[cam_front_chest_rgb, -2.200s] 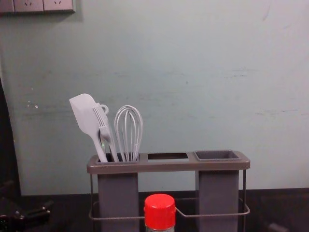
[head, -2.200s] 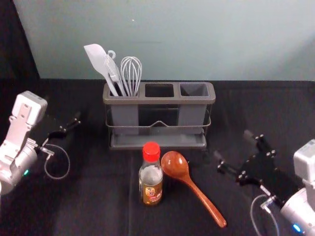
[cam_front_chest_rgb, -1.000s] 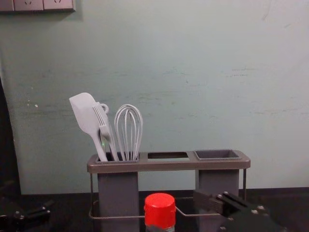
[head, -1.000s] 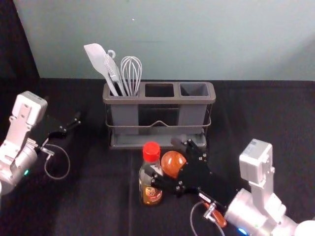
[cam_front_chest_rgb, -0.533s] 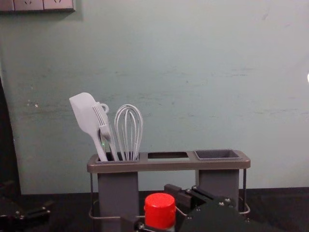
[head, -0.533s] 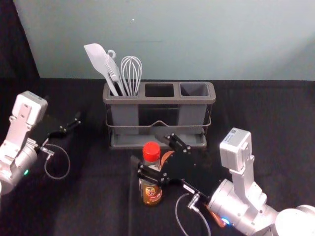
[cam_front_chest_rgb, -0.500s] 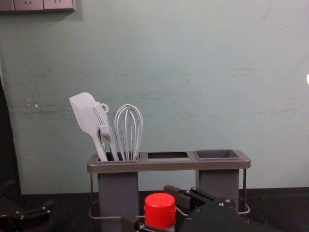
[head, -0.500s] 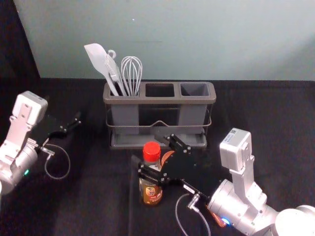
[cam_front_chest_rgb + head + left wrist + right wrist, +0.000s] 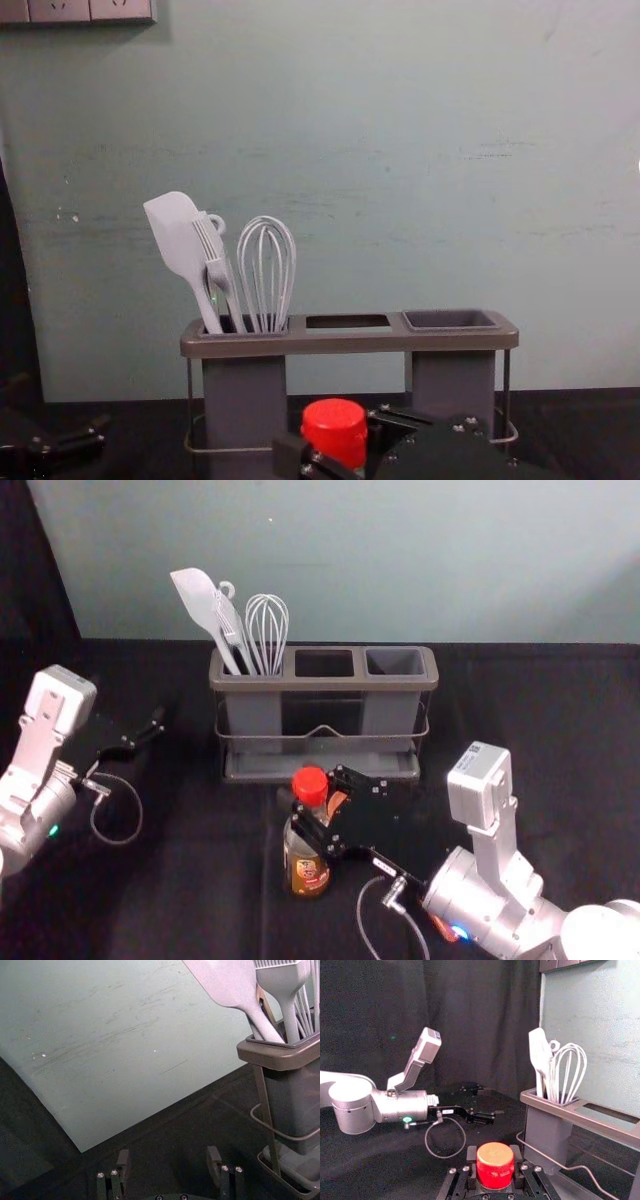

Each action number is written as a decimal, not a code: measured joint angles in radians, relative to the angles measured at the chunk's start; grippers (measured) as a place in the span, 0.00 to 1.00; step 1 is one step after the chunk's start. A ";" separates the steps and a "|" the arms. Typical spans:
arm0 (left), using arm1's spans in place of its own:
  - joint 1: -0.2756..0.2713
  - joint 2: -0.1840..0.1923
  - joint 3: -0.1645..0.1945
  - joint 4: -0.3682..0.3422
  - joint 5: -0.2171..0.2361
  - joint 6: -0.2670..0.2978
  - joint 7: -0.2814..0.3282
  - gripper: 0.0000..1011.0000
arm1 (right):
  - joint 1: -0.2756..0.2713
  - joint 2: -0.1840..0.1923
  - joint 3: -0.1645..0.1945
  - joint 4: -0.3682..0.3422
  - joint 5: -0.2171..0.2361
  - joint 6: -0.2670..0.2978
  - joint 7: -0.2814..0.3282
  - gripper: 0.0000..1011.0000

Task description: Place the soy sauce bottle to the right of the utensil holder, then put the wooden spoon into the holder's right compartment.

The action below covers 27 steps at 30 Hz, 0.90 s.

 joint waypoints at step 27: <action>0.000 0.000 0.000 0.000 0.000 0.000 0.000 0.99 | -0.145 0.107 0.259 -0.148 0.090 -0.034 -0.036 0.38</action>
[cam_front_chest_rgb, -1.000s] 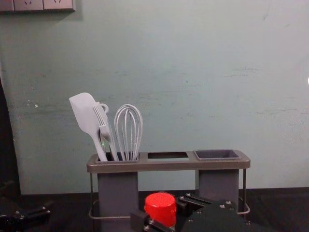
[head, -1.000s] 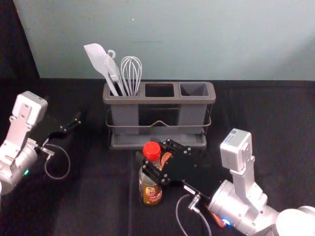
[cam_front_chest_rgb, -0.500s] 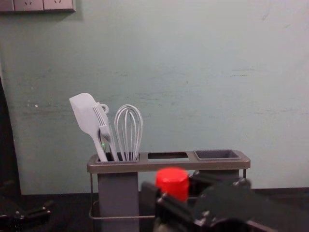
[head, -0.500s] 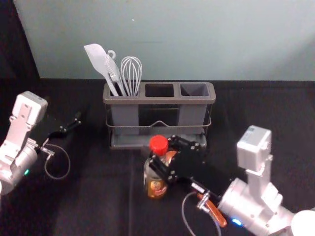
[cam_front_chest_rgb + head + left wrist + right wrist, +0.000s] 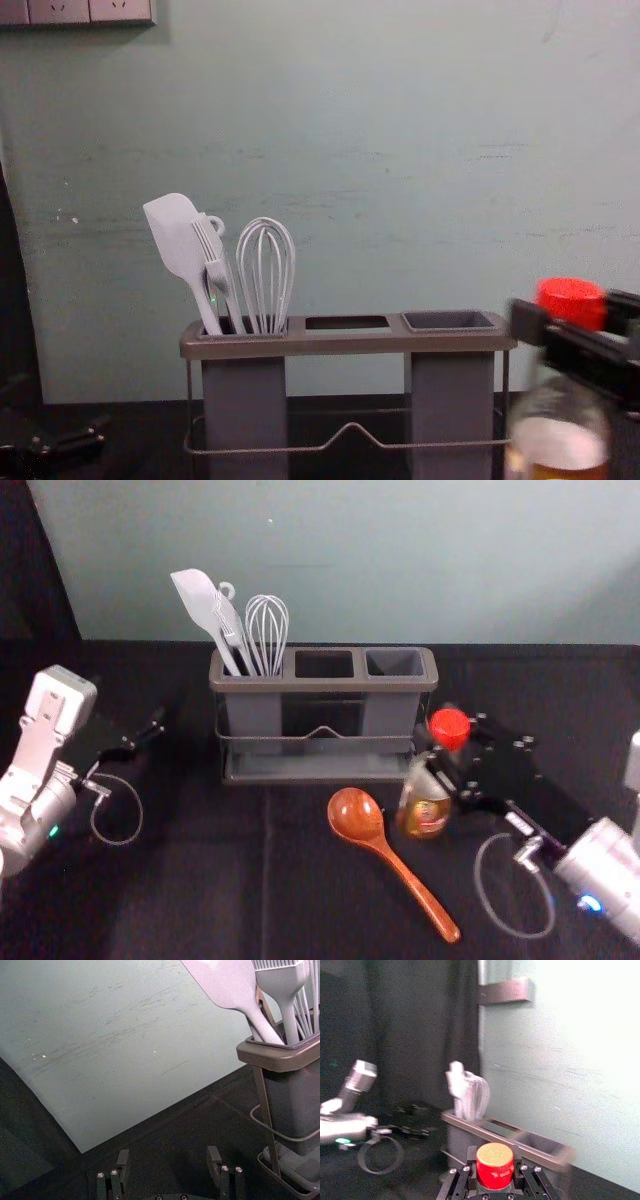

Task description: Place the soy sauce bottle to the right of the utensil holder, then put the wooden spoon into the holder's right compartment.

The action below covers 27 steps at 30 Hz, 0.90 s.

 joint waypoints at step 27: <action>0.000 0.000 0.000 0.000 0.000 0.000 0.000 0.99 | 0.279 -0.095 0.058 0.342 0.049 0.030 0.018 0.38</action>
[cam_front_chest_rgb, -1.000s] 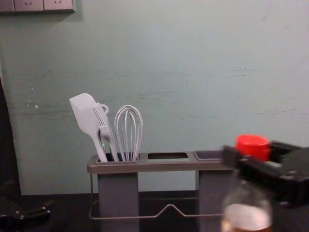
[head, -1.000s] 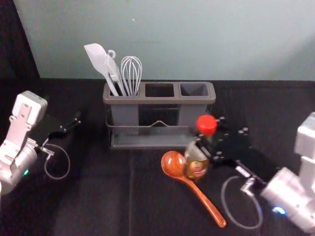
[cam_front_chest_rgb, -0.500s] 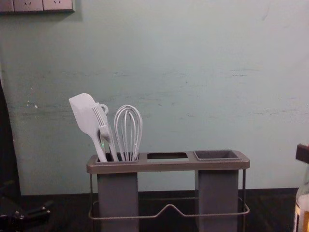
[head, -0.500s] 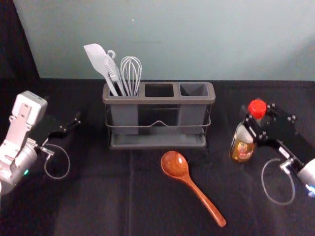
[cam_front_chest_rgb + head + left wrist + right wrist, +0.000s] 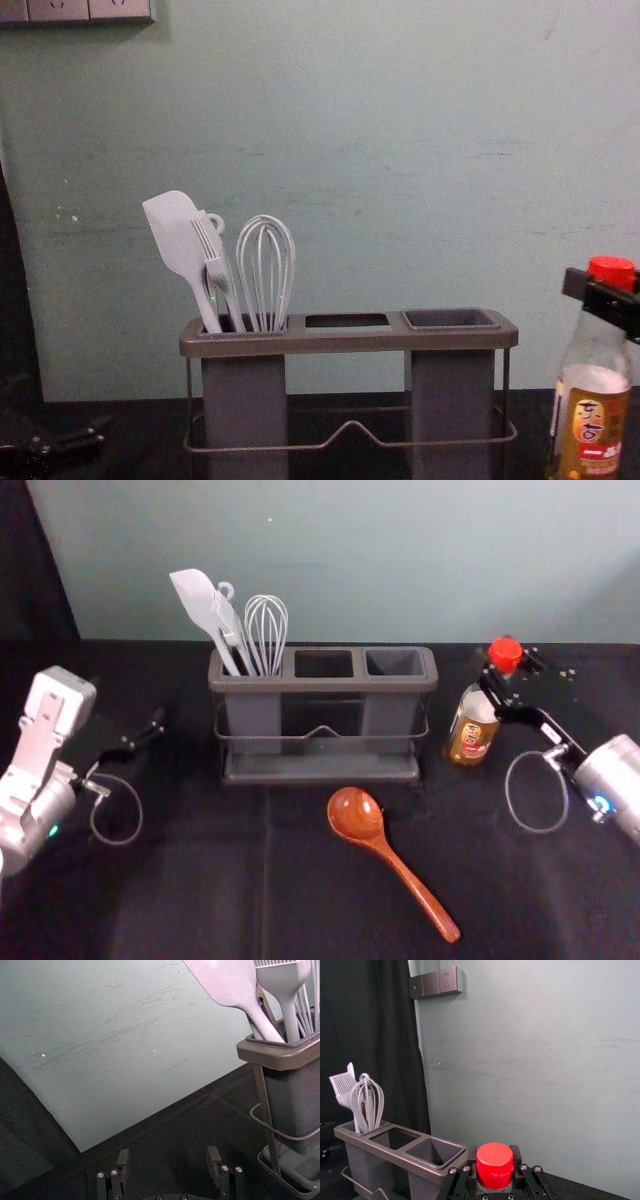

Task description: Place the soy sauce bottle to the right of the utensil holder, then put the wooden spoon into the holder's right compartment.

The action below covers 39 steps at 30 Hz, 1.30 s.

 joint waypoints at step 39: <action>0.000 0.000 0.000 0.000 0.000 0.000 0.000 0.99 | 0.120 -0.079 -0.033 0.256 0.017 -0.100 0.051 0.39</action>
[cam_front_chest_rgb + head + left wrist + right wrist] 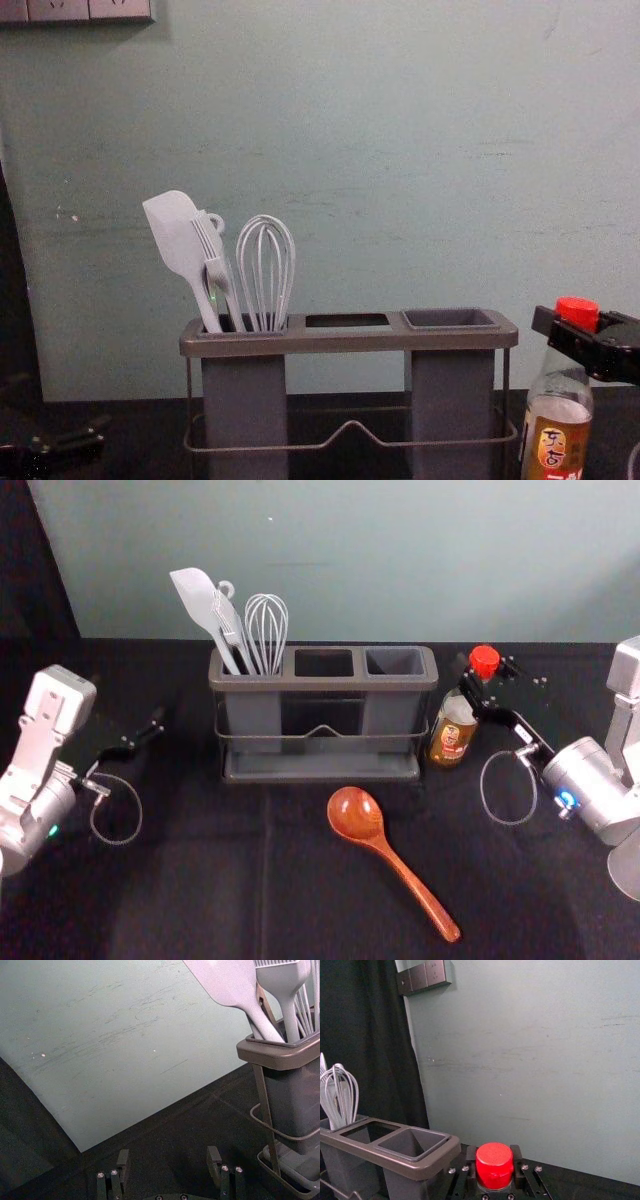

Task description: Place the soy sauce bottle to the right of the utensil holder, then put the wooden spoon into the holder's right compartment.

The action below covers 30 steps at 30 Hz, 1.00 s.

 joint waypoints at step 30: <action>0.000 0.000 0.000 0.000 0.000 0.000 0.000 0.99 | -0.145 0.068 0.059 -0.403 0.003 0.044 -0.054 0.99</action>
